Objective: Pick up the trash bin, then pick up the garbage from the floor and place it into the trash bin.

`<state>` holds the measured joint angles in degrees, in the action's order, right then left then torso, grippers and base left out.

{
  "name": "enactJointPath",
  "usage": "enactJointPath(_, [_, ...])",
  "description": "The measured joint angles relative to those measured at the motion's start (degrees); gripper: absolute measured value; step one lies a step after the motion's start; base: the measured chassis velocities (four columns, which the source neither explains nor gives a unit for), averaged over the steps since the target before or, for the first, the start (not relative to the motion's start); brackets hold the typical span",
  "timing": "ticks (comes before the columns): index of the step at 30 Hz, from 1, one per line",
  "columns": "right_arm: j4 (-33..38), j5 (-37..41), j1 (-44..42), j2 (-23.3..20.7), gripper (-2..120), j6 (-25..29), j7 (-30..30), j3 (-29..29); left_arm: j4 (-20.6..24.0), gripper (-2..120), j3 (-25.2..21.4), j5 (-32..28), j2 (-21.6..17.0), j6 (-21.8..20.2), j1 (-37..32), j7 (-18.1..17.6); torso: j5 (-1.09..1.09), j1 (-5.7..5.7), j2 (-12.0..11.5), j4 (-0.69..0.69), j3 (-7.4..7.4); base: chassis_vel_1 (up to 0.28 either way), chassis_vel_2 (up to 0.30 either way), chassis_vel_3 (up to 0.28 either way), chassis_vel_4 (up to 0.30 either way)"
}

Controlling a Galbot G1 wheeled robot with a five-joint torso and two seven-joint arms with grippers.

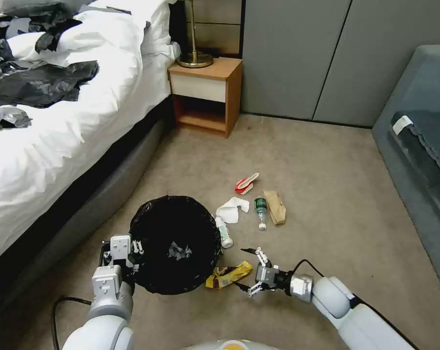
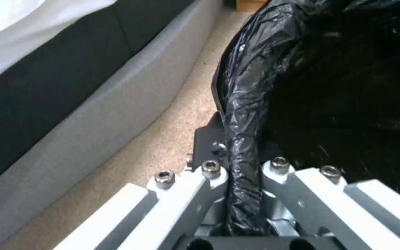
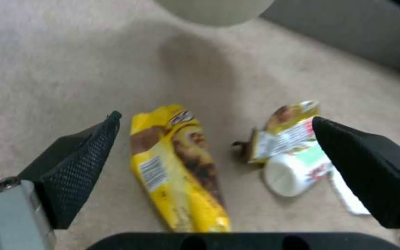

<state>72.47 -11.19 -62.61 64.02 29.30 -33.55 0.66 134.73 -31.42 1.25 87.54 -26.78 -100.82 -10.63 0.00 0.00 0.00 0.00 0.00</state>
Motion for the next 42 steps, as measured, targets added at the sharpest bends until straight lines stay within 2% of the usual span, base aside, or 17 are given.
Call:
enactJointPath(8, [-4.8,-3.5,3.8,2.2,100,-1.0,0.3,-2.2,-0.2,1,0.4,0.6,0.4,0.2,-0.1,0.0,-0.01,0.01,0.0,0.0,0.0,0.0,0.0,0.0,0.0])
enactJointPath(13, [-10.3,-6.7,6.4,4.9,100,-0.9,0.6,-2.2,-0.6,1,0.5,0.7,0.6,0.5,-0.1,0.0,0.0,0.0,0.0,0.01,0.0,0.0,0.0,0.0,0.0])
enactJointPath(28, [-19.7,-7.6,10.0,8.6,99,0.2,0.9,-3.8,-1.4,1,0.9,1.0,0.7,0.6,0.3,-0.1,0.0,0.0,0.0,0.0,0.0,0.0,0.0,0.0,0.0])
enactJointPath(30, [-22.1,-8.1,10.8,9.6,88,1.0,0.7,-3.5,-1.4,1,0.9,1.0,0.6,0.6,0.1,-0.1,0.0,0.0,0.0,0.0,0.0,0.0,0.0,0.0,0.0])
enactJointPath(32, [-23.1,-8.1,11.0,9.9,85,1.3,0.5,-3.4,-1.4,1,0.9,1.1,0.6,0.6,-0.1,-0.1,0.0,0.0,0.0,0.0,0.0,0.0,0.0,0.0,0.0])
enactJointPath(34, [-24.7,-8.1,11.3,10.5,73,1.9,-0.2,-2.7,-1.4,1,0.8,1.1,0.6,0.6,-0.3,-0.1,-0.01,0.0,0.0,0.0,0.0,0.0,0.0,0.0,0.0])
enactJointPath(35, [-24.7,-8.1,11.3,10.5,73,1.9,-0.2,-2.7,-1.4,1,0.8,1.1,0.6,0.6,-0.3,-0.1,-0.01,0.0,0.0,0.0,0.0,0.0,0.0,0.0,0.0])
enactJointPath(38, [-25.4,-7.9,11.1,10.8,60,2.1,-0.4,-1.9,-1.4,1,0.9,1.2,0.6,0.7,-0.3,-0.1,0.0,0.0,0.0,0.01,0.0,0.0,0.0,0.0,0.0])
enactJointPath(39, [-25.4,-7.9,11.1,10.8,60,2.1,-0.4,-1.9,-1.4,1,0.9,1.2,0.6,0.7,-0.3,-0.1,0.0,0.0,0.0,0.01,0.0,0.0,0.0,0.0,0.0])
enactJointPath(42, [-25.2,-7.6,10.5,10.7,44,2.1,-0.4,-1.4,-1.4,1,1.0,1.3,0.6,0.7,-0.3,-0.1,0.02,0.0,0.0,0.0,0.0,0.0,0.0,0.0,0.0])
